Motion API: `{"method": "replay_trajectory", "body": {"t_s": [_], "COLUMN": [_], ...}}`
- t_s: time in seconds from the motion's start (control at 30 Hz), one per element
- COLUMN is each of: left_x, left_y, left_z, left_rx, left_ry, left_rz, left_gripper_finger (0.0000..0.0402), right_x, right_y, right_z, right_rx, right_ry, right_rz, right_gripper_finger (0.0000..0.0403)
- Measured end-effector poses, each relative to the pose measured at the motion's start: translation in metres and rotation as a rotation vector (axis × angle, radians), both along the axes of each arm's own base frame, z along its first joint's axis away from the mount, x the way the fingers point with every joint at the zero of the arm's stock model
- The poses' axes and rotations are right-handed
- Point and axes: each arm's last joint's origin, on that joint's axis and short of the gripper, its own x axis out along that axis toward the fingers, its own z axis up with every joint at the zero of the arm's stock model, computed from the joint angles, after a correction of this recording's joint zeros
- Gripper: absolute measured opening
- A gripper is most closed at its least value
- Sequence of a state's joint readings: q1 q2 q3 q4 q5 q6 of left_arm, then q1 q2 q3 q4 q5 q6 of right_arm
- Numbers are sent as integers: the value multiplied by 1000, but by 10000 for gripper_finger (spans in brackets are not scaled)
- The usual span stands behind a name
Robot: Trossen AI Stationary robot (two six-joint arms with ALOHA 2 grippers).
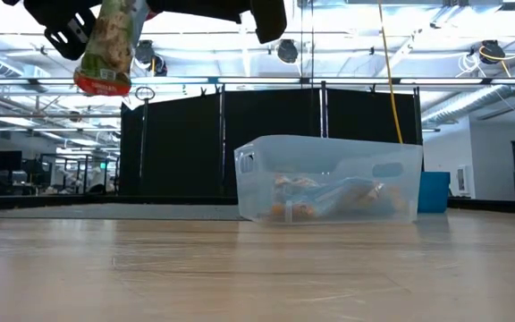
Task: Pick and place Granola Bars by type
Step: Put the right red granola bar into the bottom transparent bin
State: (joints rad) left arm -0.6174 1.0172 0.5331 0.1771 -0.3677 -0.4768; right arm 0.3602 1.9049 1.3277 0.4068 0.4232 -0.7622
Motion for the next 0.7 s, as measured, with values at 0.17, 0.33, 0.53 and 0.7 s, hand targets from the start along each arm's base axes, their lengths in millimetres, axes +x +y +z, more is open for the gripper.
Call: {"method": "replay_trajectory", "body": {"t_s": [0.17, 0.33, 0.53, 0.7], "left_x": [0, 0, 8, 18], "left_y": [1, 3, -2, -9], "left_z": [0, -3, -12, -17], "left_rx": [-7, 2, -1, -12], "left_ry": [-1, 18, 39, 6], "left_rz": [30, 99, 121, 113], "left_gripper_finger": [129, 129, 129, 129], "right_x": [1, 1, 2, 3], "right_y": [-1, -2, -3, -5], "right_z": [1, 2, 3, 3], "right_rx": [-3, -3, -7, -6], "right_ry": [-15, -22, -26, -27], "right_rz": [-1, -3, -3, -8], "right_gripper_finger": [0, 0, 0, 0]}}
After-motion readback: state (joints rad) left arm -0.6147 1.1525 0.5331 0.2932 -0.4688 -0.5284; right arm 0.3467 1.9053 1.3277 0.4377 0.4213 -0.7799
